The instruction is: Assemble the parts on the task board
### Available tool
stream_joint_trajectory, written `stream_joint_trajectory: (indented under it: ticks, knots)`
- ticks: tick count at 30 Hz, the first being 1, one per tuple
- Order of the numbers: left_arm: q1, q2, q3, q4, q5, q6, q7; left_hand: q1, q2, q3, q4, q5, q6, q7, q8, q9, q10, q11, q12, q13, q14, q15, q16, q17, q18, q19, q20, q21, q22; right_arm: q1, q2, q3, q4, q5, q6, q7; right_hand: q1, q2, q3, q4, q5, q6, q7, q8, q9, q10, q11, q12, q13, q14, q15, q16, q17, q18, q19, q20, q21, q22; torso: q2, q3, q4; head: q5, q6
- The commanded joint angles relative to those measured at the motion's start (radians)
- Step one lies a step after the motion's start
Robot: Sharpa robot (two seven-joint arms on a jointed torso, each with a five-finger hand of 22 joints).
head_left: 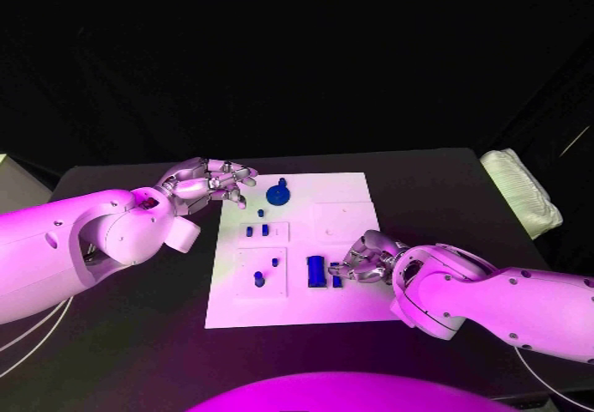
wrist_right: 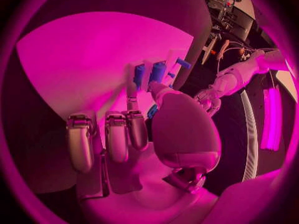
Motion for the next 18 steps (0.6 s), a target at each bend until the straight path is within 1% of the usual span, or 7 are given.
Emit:
stream_joint_trajectory:
  ticks: [1, 8, 10, 15, 18]
  knots:
    - [0.001, 0.001, 0.001, 0.002, -0.004, 0.019, 0.003, -0.002, 0.003, -0.001, 0.006, -0.002, -0.006, 0.0, 0.007, -0.001, -0.009, -0.001, 0.004, 0.0, 0.004, 0.003, -0.005, 0.001, 0.014, 0.007, -0.002, -0.005, -0.001, -0.001, -0.003, 0.0, 0.002, -0.013, 0.027, 0.019, 0.016, -0.011, 0.007, -0.015, 0.0, 0.002, 0.0, 0.008, 0.002, 0.068, -0.005, 0.004, 0.215, 0.103, -0.006, 0.006, 0.263, -0.007, 0.105, -0.006, 0.006, 0.263, 0.0, 0.0001, -0.0001, -0.001, -0.001]
    - [0.001, 0.001, 0.001, 0.001, -0.004, 0.019, 0.003, -0.002, 0.003, -0.001, 0.006, -0.002, -0.006, 0.0, 0.007, -0.001, -0.009, -0.001, 0.004, 0.0, 0.004, 0.003, -0.005, 0.001, 0.014, 0.007, -0.002, -0.005, -0.001, -0.002, -0.013, 0.0, 0.001, -0.03, 0.053, 0.03, 0.079, -0.037, 0.029, -0.059, 0.0, -0.001, -0.002, 0.01, 0.005, 0.068, -0.007, 0.003, 0.216, 0.103, -0.008, 0.006, 0.263, -0.007, 0.105, -0.007, 0.006, 0.263, 0.0, 0.0005, -0.0002, 0.0, -0.003]
    - [0.0, 0.002, 0.001, 0.001, -0.004, 0.019, 0.003, -0.002, 0.003, -0.001, 0.006, -0.002, -0.006, 0.0, 0.007, -0.001, -0.009, -0.001, 0.004, 0.0, 0.004, 0.003, -0.005, 0.001, 0.014, 0.007, -0.002, -0.005, -0.001, -0.003, -0.013, 0.0, -0.001, -0.048, 0.057, 0.031, 0.108, -0.046, 0.038, -0.079, 0.0, -0.001, -0.003, 0.011, 0.005, 0.068, -0.008, 0.003, 0.216, 0.103, -0.009, 0.006, 0.263, -0.007, 0.105, -0.008, 0.006, 0.263, 0.0, 0.0003, -0.0005, -0.001, -0.003]
    - [0.0, 0.003, 0.001, 0.001, -0.004, 0.02, 0.003, -0.001, 0.003, -0.002, 0.007, -0.002, -0.006, 0.0, 0.007, -0.002, -0.01, -0.001, 0.005, 0.0, 0.004, 0.003, -0.005, 0.002, 0.014, 0.009, -0.002, -0.005, -0.001, -0.009, -0.004, 0.0, -0.012, -0.099, 0.06, 0.026, 0.149, -0.052, 0.055, -0.105, 0.0, 0.003, -0.004, 0.011, 0.004, 0.068, -0.009, 0.002, 0.216, 0.103, -0.01, 0.006, 0.263, -0.007, 0.105, -0.009, 0.006, 0.263, 0.001, 0.001, 0.0, -0.001, -0.004]
    - [0.0, 0.003, 0.001, 0.0, -0.005, 0.02, 0.003, -0.001, 0.003, -0.002, 0.007, -0.002, -0.006, 0.0, 0.007, -0.002, -0.01, -0.001, 0.005, 0.0, 0.004, 0.003, -0.005, 0.002, 0.014, 0.009, -0.002, -0.005, -0.001, -0.013, 0.002, 0.0, -0.019, -0.117, 0.058, 0.021, 0.158, -0.054, 0.059, -0.111, 0.0, 0.006, -0.005, 0.012, 0.003, 0.067, -0.01, 0.0, 0.216, 0.103, -0.01, 0.006, 0.263, -0.007, 0.105, -0.009, 0.006, 0.263, 0.001, 0.0011, 0.0003, -0.001, -0.004]
